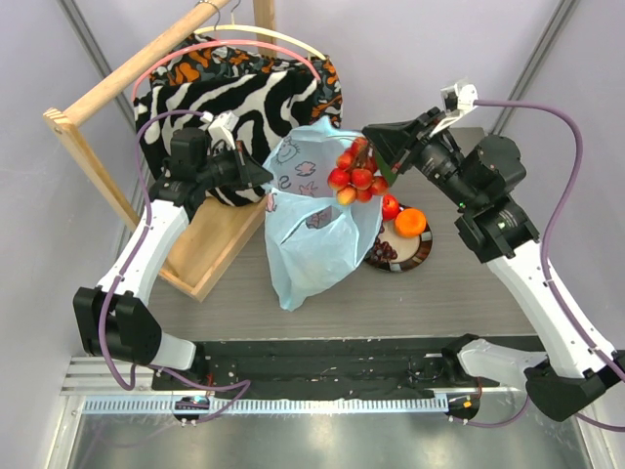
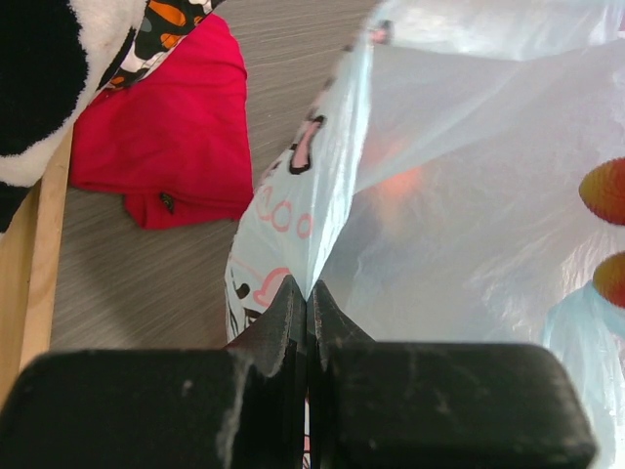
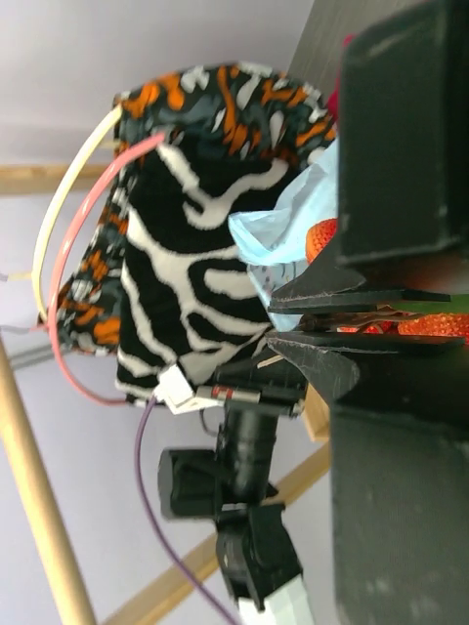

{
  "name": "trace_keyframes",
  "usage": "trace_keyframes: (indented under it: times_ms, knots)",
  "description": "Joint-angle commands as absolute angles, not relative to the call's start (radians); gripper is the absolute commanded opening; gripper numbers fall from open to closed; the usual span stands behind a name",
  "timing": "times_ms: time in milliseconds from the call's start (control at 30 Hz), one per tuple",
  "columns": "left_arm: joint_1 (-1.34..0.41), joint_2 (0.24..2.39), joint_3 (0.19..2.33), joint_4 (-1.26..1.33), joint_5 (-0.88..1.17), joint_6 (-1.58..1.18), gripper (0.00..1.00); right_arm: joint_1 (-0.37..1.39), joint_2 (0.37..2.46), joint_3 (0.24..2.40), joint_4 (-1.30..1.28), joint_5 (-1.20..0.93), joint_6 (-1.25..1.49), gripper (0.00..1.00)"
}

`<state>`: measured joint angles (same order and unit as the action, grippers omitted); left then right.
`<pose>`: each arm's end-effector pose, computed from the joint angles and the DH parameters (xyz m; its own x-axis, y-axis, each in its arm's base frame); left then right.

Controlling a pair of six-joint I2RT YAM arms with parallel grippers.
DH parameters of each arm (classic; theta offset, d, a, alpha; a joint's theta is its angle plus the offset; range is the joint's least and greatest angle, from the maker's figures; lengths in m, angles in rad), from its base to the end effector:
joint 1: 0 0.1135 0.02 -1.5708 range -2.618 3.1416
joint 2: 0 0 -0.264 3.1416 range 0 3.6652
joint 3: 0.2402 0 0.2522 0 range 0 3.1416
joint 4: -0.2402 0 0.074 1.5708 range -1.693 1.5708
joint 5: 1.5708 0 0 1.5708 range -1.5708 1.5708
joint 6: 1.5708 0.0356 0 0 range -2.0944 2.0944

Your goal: Place the fruits into the plastic bag

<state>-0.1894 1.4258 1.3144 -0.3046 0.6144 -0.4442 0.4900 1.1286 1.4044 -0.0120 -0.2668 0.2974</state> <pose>0.3166 -0.0816 0.3655 -0.6470 -0.2335 -0.7258 0.4360 0.6677 -0.6034 0.1994 0.1170 0.5048 0.0211 0.3316 -0.9432 -0.7162 0.6633 0.2172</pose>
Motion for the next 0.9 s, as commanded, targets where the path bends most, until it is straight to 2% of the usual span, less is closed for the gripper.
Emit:
trace_keyframes:
  times_ms: [0,333,567,867]
  knots:
    - [-0.184,1.393,1.341,-0.267,0.637,-0.448,0.0,0.494,1.077,1.41,-0.098,-0.147,0.201,0.01]
    - [-0.184,1.407,1.342,-0.268,0.638,-0.445,0.0,0.567,1.15,1.293,-0.034,-0.091,0.199,0.01]
    - [-0.183,1.42,1.339,-0.267,0.641,-0.448,0.0,0.673,1.252,1.299,-0.006,-0.052,0.183,0.01]
    - [-0.184,1.43,1.342,-0.273,0.638,-0.445,0.0,0.695,1.319,1.236,-0.093,0.097,0.186,0.01]
